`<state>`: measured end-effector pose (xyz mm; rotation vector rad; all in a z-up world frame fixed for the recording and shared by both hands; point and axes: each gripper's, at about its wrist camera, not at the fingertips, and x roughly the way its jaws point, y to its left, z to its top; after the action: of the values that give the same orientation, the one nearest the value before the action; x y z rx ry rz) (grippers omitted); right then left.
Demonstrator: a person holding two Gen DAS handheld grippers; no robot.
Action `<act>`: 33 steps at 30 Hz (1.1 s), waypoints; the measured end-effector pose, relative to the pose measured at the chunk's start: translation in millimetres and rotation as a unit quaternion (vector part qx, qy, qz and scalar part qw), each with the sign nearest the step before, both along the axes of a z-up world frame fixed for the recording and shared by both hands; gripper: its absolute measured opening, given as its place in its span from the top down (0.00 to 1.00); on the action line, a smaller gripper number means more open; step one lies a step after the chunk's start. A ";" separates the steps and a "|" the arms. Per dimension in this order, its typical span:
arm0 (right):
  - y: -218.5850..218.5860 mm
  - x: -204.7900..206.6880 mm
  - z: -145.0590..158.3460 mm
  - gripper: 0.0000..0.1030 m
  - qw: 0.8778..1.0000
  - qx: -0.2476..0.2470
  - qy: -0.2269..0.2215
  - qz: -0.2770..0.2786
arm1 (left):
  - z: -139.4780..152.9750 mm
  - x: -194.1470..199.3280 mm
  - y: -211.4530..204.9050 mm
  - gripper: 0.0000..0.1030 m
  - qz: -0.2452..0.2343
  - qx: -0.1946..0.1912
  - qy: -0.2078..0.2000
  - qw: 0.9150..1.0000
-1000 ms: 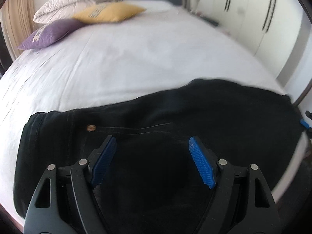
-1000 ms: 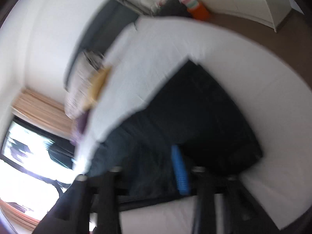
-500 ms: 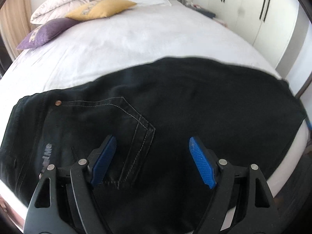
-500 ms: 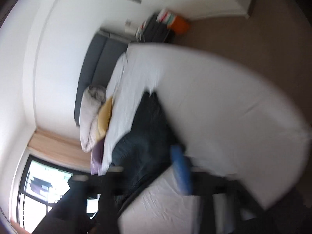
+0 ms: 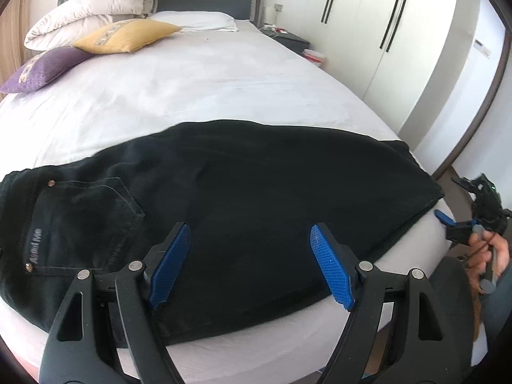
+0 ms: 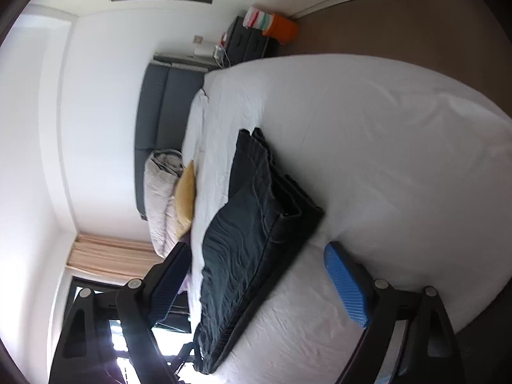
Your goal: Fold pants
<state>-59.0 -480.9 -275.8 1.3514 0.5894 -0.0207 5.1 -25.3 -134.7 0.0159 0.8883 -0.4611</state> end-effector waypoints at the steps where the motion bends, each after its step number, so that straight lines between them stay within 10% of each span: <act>1: -0.9 2.3 1.1 0.15 1.000 0.004 -0.001 0.000 | 2.5 -6.0 -3.7 0.26 -0.003 -0.004 0.003 1.000; 7: 4.8 31.3 2.5 0.22 1.000 0.011 0.003 0.014 | -3.5 -2.4 -11.6 0.26 -0.017 -0.010 0.009 1.000; 14: -3.5 37.2 -8.5 0.64 0.999 0.042 0.005 0.006 | -12.8 6.4 -7.4 0.26 -0.013 -0.024 0.019 0.999; 22: -0.4 30.3 -14.8 0.86 1.000 0.026 -0.010 -0.015 | -19.1 9.6 -7.7 0.26 -0.014 -0.027 0.028 0.999; 30: 0.5 8.5 -24.5 0.79 0.995 0.091 -0.020 -0.038 | -21.1 9.2 -10.5 0.26 -0.022 -0.032 0.032 0.999; 33: -4.2 -14.0 -20.3 0.46 0.992 0.113 -0.043 -0.049 | -22.3 9.1 -10.1 0.26 -0.023 -0.034 0.032 0.999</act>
<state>-73.0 -485.1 -296.1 1.5917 0.4631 0.0253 14.2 -35.4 -157.1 -0.0403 0.9355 -0.5378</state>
